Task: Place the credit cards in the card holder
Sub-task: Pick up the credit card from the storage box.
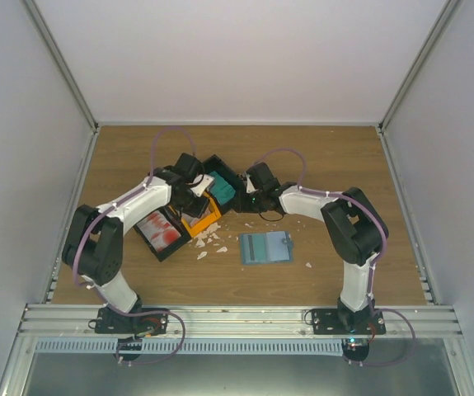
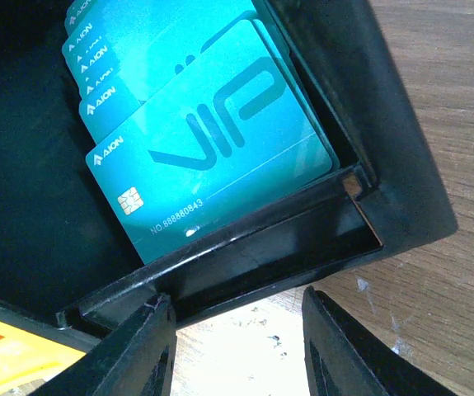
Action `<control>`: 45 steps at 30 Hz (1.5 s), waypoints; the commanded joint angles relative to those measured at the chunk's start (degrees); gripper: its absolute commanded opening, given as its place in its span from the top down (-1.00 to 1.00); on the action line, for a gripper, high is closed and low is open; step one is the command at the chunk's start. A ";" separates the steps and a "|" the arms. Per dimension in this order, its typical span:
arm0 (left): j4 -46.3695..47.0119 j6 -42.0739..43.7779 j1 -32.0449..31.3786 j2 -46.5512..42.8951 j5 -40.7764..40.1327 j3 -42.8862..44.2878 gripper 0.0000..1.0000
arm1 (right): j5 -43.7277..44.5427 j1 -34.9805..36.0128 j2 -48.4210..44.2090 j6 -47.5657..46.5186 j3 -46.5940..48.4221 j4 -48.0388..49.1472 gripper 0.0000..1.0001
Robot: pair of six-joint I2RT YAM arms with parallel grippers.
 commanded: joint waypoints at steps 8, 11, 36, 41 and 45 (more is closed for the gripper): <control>2.09 -3.12 -0.77 -11.38 -5.01 3.17 1.00 | 3.10 -0.18 -7.43 -0.57 -2.09 -0.72 0.07; 4.75 -5.92 -0.78 -15.54 -0.49 2.67 1.00 | 3.55 -0.26 -14.34 -1.08 -4.62 -0.78 0.00; 46.37 -48.00 -0.85 -36.16 40.16 -16.33 1.00 | -24.88 -0.58 -46.13 16.84 -27.45 32.98 0.24; 46.94 -48.26 -0.84 -36.53 39.99 -17.44 1.00 | -28.08 -0.54 -44.83 20.30 -28.59 38.95 0.57; 46.82 -48.40 -0.89 -36.65 39.27 -18.14 1.00 | -28.87 -0.57 -44.19 21.95 -29.12 40.97 0.77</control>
